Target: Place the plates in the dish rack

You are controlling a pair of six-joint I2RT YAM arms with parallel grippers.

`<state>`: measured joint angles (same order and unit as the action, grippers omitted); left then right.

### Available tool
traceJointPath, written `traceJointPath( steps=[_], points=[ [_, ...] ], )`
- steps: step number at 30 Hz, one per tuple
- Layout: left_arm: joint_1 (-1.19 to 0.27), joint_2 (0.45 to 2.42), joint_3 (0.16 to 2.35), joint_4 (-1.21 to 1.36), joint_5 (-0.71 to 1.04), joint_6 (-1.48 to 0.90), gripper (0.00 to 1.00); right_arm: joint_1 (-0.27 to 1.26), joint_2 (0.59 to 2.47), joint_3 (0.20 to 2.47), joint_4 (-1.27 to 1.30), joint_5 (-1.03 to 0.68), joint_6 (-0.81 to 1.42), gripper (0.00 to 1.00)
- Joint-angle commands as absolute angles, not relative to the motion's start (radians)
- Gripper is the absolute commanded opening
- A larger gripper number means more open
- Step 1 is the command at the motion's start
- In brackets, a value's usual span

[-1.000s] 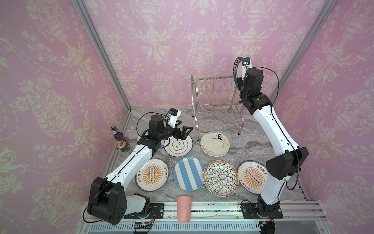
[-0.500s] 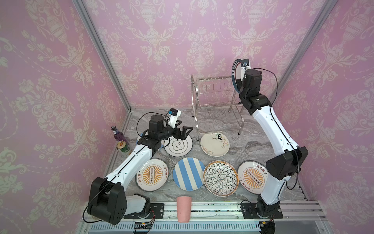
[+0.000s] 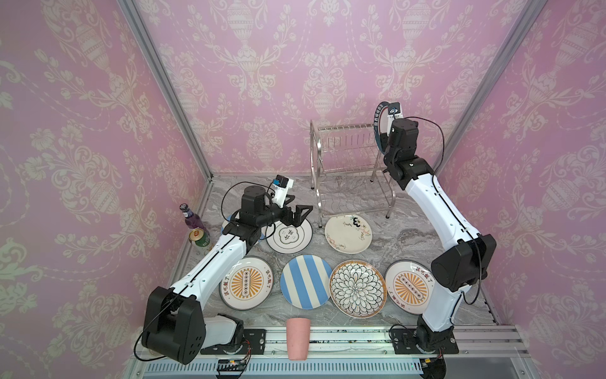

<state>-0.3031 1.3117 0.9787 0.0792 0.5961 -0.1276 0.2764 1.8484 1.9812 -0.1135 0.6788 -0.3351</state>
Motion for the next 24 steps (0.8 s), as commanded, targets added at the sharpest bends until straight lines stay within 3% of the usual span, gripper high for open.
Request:
traceJointPath(
  steps=[1,7,9,10,24],
  points=[
    [-0.293,1.315,0.974,0.058,0.595,-0.103,0.99,0.269,1.831,1.964,-0.09,0.676,-0.301,0.02],
    [-0.293,1.318,0.979,0.056,0.596,-0.103,0.99,0.267,1.843,1.987,-0.104,0.664,-0.299,0.08],
    [-0.293,1.318,0.978,0.057,0.597,-0.104,0.99,0.267,1.851,2.008,-0.119,0.661,-0.3,0.24],
    [-0.293,1.318,0.979,0.057,0.597,-0.104,0.99,0.267,1.853,2.014,-0.123,0.659,-0.299,0.26],
    [-0.293,1.316,0.974,0.065,0.601,-0.108,0.99,0.267,1.861,2.093,-0.148,0.673,-0.374,0.31]
  ],
)
